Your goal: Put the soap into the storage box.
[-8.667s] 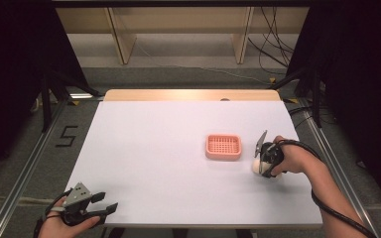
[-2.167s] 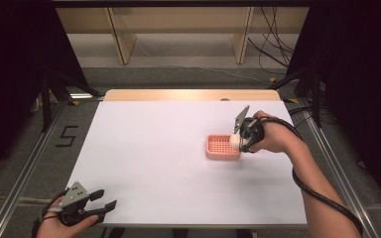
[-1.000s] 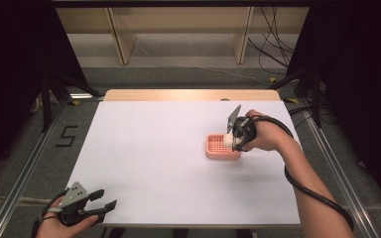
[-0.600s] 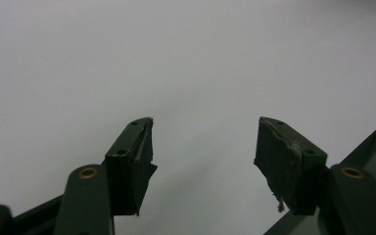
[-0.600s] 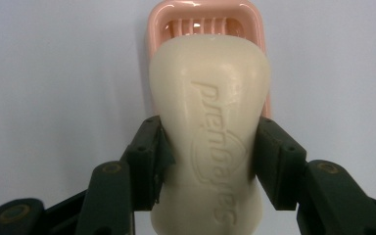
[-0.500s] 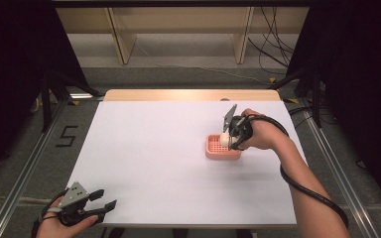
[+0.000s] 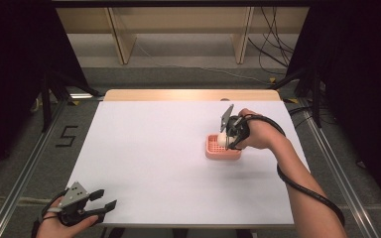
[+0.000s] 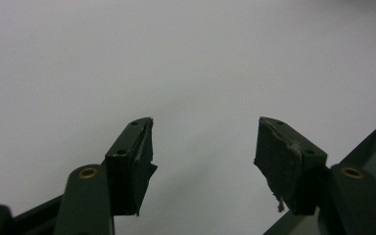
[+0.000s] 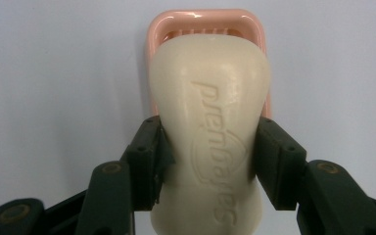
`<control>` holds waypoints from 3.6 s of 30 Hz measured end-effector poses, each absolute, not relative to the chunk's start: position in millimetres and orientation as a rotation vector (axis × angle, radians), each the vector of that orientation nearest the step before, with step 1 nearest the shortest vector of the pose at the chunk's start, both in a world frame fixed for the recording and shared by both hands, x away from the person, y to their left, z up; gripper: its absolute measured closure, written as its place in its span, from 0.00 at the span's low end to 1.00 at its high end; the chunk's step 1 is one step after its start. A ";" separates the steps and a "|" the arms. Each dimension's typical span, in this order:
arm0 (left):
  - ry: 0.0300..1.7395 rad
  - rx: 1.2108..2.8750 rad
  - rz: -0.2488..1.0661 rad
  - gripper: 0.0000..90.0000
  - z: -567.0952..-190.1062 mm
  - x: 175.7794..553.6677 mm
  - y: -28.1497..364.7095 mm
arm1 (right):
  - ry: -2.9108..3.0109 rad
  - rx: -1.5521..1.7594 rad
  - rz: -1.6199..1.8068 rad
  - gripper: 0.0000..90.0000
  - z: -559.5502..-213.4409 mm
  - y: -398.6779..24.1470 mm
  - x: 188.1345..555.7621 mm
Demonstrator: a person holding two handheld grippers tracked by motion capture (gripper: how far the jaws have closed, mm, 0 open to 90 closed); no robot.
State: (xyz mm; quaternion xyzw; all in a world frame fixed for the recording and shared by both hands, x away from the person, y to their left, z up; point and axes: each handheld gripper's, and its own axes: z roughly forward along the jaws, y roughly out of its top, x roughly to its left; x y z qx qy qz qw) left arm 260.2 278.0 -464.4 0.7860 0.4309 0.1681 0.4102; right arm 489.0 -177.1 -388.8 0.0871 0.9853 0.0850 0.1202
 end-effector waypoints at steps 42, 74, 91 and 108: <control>1.101 1.981 0.412 0.43 -464.4 259.2 277.0 | 2.900 0.267 0.259 0.56 -402.4 -160.3 502.2; 1.091 1.983 0.423 0.43 -464.2 259.3 276.8 | 2.905 0.262 0.306 0.55 -416.3 -152.2 512.4; 1.086 1.969 0.426 0.43 -464.1 259.8 276.8 | 2.694 0.627 0.540 0.45 -391.4 -194.5 466.8; 1.104 1.969 0.445 0.43 -463.9 260.0 276.8 | 2.444 1.074 0.770 0.45 -405.7 -274.3 399.6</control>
